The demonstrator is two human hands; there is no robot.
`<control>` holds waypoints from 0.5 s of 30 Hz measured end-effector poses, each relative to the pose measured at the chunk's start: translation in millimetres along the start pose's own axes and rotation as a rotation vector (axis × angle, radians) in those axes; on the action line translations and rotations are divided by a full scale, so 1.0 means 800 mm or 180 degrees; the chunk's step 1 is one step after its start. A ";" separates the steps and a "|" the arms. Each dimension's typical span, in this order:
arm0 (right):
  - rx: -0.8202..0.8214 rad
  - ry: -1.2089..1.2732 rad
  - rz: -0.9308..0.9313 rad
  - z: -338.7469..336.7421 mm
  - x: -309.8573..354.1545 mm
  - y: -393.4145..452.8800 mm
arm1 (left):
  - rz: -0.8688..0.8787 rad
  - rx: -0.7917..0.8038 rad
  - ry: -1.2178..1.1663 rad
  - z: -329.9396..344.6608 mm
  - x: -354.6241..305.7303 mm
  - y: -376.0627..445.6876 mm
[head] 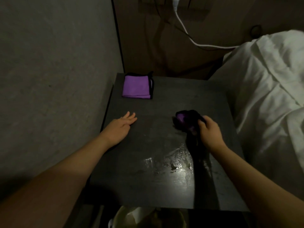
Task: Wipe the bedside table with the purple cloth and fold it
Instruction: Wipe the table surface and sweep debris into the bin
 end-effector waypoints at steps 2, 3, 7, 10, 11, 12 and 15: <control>0.0058 0.0218 0.0172 0.013 -0.017 -0.007 | 0.0019 -0.0013 -0.0003 -0.001 0.002 0.001; 0.0075 0.0339 0.0278 0.018 -0.024 -0.013 | 0.0017 -0.0003 0.0008 0.000 0.004 0.001; 0.0345 0.0340 0.0284 0.032 -0.026 -0.043 | 0.0005 -0.0002 -0.0003 0.001 0.005 0.002; 0.0426 0.0310 0.0109 0.036 -0.016 -0.073 | -0.0005 0.0012 0.0033 0.001 0.003 0.002; 0.0448 0.0290 0.0069 0.037 -0.014 -0.083 | -0.0004 0.0024 0.0053 0.001 0.003 0.002; 0.0477 0.0272 0.0041 0.039 -0.014 -0.092 | 0.0002 0.0032 0.0066 0.000 0.003 0.002; 0.0584 0.0140 -0.0065 0.042 -0.014 -0.112 | -0.0010 0.0052 0.0097 0.000 0.004 0.001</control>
Point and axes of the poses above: each hand's wrist, its own y-axis towards the middle knuckle, its own z-axis out of the palm, x = y × z, the point moved 10 cm from there along y, towards the middle knuckle, and after that the axes turned 8 degrees about -y, right-handed, at the moved point
